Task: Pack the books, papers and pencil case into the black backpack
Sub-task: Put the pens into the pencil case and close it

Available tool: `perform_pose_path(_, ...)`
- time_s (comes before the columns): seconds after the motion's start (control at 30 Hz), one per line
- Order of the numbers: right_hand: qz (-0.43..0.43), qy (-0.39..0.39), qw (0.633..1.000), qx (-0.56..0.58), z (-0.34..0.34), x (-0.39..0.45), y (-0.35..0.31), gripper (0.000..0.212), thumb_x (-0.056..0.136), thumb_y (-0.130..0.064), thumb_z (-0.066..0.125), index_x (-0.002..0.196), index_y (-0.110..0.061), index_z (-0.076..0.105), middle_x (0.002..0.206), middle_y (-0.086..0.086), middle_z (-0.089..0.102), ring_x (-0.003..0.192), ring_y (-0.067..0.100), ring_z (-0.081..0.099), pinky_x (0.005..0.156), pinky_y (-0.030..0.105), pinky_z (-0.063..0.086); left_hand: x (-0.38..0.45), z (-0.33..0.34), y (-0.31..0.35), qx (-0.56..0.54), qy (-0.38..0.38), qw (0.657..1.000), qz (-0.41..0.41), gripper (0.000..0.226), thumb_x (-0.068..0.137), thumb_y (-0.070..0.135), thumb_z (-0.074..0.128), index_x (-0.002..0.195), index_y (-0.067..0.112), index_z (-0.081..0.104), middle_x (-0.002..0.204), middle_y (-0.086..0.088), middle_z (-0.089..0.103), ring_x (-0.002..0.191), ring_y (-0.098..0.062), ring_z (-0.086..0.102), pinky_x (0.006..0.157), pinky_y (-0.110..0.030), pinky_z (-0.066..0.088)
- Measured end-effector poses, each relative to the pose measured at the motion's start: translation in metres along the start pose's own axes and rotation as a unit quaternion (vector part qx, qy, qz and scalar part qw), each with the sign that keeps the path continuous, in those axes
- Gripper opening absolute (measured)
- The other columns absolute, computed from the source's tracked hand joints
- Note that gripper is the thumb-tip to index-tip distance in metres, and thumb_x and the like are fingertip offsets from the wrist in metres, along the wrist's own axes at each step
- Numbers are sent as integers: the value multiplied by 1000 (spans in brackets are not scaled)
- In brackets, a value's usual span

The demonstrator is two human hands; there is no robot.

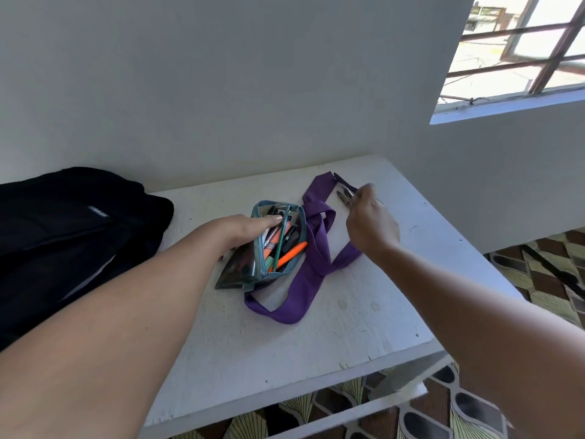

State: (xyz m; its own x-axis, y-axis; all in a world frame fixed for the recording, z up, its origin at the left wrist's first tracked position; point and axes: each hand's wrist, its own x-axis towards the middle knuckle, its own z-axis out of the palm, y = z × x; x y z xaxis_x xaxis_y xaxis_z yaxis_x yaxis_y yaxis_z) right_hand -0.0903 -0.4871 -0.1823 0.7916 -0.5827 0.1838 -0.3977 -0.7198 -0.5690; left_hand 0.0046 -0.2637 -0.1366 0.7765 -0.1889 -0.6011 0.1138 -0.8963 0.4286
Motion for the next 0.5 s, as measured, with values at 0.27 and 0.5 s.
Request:
perform_pose_path(0.27, -3, -92, 973, -211, 2, 29, -6, 23, 98, -14, 56, 120, -11, 62, 127, 12, 50, 74, 30, 54, 61, 36, 40, -3, 2, 3, -4, 15, 1000, 1, 106, 85, 85, 44, 160, 12, 29, 165, -16, 28, 149, -37, 33, 114, -51, 32)
perform_pose_path(0.5, 4, -102, 971, -214, 6, 29, 1, 23, 92, -5, 52, 112, -13, 62, 110, 10, 57, 87, 31, 57, 67, 37, 42, -3, 1, 2, 4, 17, 1000, -4, 111, 81, 90, 41, 160, 13, 30, 165, -17, 29, 147, -40, 34, 112, -54, 35)
